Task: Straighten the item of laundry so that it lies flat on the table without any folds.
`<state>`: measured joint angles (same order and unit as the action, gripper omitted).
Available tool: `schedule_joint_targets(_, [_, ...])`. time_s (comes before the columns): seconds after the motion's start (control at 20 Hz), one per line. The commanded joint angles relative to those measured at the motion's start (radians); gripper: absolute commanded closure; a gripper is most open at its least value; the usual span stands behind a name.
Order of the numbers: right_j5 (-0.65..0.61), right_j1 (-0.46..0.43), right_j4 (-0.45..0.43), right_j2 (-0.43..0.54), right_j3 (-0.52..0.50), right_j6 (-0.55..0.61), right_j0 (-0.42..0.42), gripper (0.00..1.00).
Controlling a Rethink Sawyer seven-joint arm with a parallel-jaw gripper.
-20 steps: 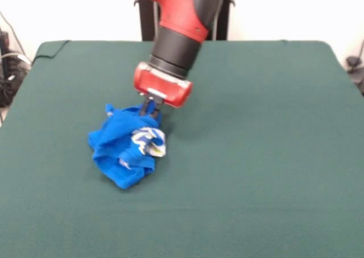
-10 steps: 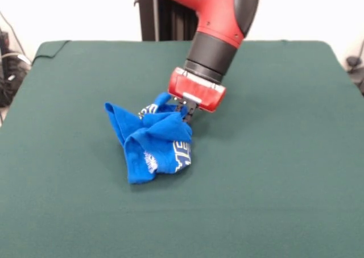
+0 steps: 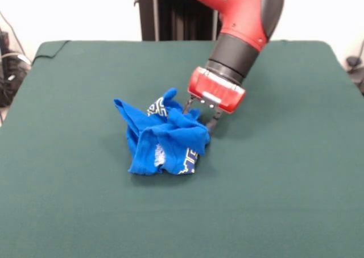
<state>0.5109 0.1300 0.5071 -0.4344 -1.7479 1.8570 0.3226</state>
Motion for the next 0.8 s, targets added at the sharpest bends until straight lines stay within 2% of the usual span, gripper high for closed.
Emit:
schedule_joint_targets(0.05, [0.002, -0.104, 0.132, 0.06, 0.025, 0.147, 0.09, 0.0])
schedule_joint_targets(0.25, [-0.057, -0.098, 0.189, 0.06, 0.006, 0.155, 0.111, 0.0])
schedule_joint_targets(0.45, [-0.077, -0.05, 0.203, 0.046, -0.022, 0.159, 0.13, 0.0])
schedule_joint_targets(0.65, [-0.105, -0.002, 0.243, -0.04, -0.044, 0.1, 0.194, 0.0])
schedule_joint_targets(0.8, [-0.08, -0.009, 0.354, -0.156, -0.061, 0.036, 0.303, 0.0])
